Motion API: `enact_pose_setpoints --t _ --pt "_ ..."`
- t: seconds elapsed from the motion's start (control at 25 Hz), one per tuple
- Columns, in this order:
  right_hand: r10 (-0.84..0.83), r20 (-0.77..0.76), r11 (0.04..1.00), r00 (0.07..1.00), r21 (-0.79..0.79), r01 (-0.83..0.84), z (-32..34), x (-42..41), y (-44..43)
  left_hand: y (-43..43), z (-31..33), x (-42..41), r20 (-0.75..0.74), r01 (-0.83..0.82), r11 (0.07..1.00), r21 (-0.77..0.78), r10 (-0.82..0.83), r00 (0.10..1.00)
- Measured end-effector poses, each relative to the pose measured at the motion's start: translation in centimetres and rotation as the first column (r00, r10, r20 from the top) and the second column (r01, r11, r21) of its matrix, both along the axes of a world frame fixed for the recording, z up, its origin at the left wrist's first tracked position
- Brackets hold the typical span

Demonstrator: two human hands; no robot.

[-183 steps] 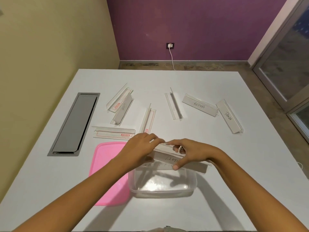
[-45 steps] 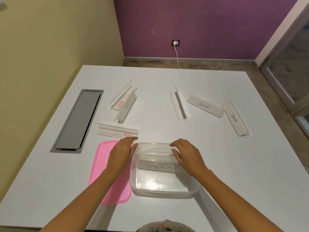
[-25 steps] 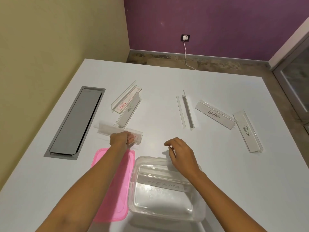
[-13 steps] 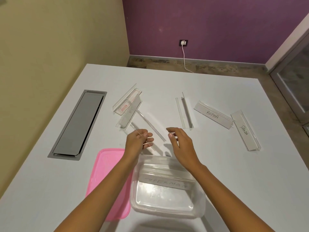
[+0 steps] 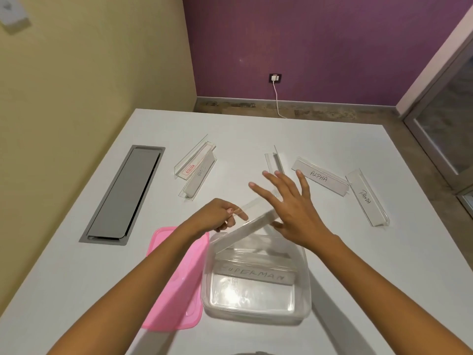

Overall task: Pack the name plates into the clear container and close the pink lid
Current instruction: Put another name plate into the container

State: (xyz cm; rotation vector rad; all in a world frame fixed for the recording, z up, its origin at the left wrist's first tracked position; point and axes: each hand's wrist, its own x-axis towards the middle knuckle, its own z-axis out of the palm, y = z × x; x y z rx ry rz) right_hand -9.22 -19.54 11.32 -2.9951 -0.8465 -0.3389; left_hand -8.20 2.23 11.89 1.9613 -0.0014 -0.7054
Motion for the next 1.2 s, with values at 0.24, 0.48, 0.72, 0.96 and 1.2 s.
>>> enact_pose_setpoints --t 0.24,0.48,0.72,0.96,1.2 --pt "0.097 0.01 0.992 0.995 -0.086 -0.096 -1.1 -1.2 -1.0 0.0 0.2 -0.5 0.116 0.186 0.961 0.206 -0.213 0.97" --pt "-0.023 -0.155 1.0 0.988 0.008 0.025 -2.0 -4.4 -2.3 1.1 -2.3 -2.3 0.483 -0.302 0.952 0.045 0.244 0.841" --pt "-0.049 -0.435 0.995 0.899 0.054 0.08 -4.6 -7.9 -2.3 2.7 -6.6 -5.2 0.241 -0.31 0.931 0.194 0.261 0.935" --pt "-0.106 -0.549 0.994 0.829 -0.072 0.079 -7.1 -7.6 -1.6 2.9 -7.9 -5.9 0.197 -0.378 0.92 0.101 0.354 0.914" --pt "-0.12 -0.571 0.993 0.812 -0.069 0.098 -8.7 -7.2 -0.8 2.9 -7.8 -6.0 0.189 -0.395 0.916 0.07 0.377 0.907"
